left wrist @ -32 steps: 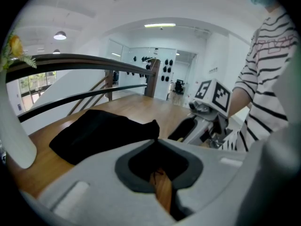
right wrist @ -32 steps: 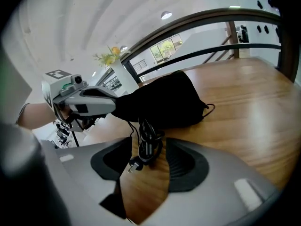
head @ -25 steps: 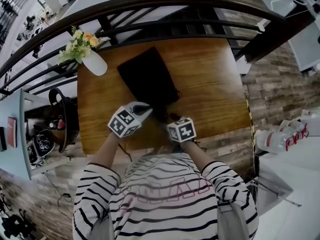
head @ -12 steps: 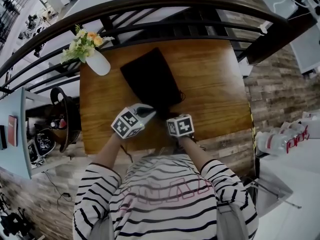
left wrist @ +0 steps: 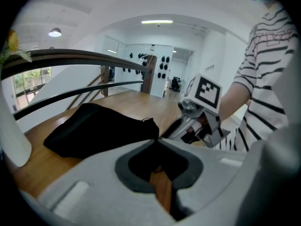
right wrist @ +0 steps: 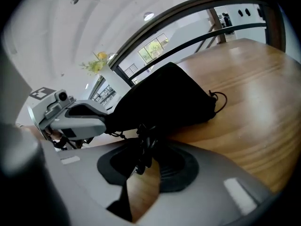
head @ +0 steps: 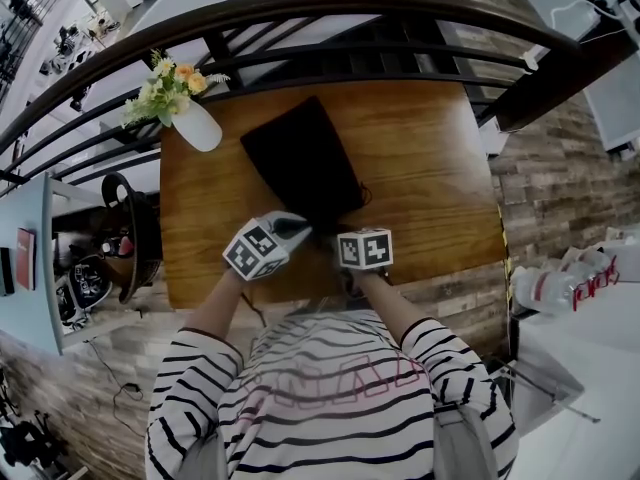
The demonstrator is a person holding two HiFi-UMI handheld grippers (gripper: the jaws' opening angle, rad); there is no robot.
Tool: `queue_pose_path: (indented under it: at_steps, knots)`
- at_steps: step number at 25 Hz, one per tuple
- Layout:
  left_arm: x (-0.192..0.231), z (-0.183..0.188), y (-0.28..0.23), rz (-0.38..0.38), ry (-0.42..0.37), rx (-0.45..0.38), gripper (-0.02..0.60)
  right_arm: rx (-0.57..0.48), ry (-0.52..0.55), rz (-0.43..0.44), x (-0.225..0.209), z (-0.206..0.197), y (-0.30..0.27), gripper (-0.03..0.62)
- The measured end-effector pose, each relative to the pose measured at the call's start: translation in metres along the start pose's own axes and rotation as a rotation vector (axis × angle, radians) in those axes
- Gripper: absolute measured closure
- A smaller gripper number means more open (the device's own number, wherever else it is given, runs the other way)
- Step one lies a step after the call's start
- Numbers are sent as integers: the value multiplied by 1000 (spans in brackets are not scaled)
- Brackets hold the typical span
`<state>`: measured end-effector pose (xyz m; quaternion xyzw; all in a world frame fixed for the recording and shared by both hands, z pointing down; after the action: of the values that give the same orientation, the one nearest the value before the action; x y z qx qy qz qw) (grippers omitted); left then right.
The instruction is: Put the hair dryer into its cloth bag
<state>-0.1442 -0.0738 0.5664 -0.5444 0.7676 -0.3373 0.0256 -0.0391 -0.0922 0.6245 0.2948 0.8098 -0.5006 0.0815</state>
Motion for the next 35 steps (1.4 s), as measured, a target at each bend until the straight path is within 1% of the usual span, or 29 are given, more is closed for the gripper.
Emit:
queue_pose_path:
  at_steps: [8, 13, 21, 28, 30, 35]
  knots:
    - [-1, 1, 4, 11, 15, -24, 566, -29, -7, 23, 6, 36, -12, 485]
    - [0, 1, 9, 25, 26, -40, 565, -34, -8, 26, 9, 48, -20, 485]
    - [5, -7, 9, 36, 42, -41, 565, -34, 29, 9, 7, 48, -33, 476]
    - [5, -10, 5, 88, 6, -40, 558, -45, 82, -11, 6, 45, -30, 464]
    - [6, -10, 5, 112, 1, -40, 548, -49, 81, -12, 5, 46, -28, 465]
    - [5, -15, 7, 167, 30, -56, 487, -68, 67, -1, -1, 43, -13, 478]
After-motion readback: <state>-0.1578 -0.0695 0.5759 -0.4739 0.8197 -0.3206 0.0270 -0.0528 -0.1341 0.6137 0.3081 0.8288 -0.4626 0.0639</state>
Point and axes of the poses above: the fingertips, and each gripper's own axes: y backward along the fingers, x to its left, z out of its top, the point moved 6 cm from there along y, backward along the fingers, and after that the axes turned 13 degrees about -z, right-handed, at the moved point
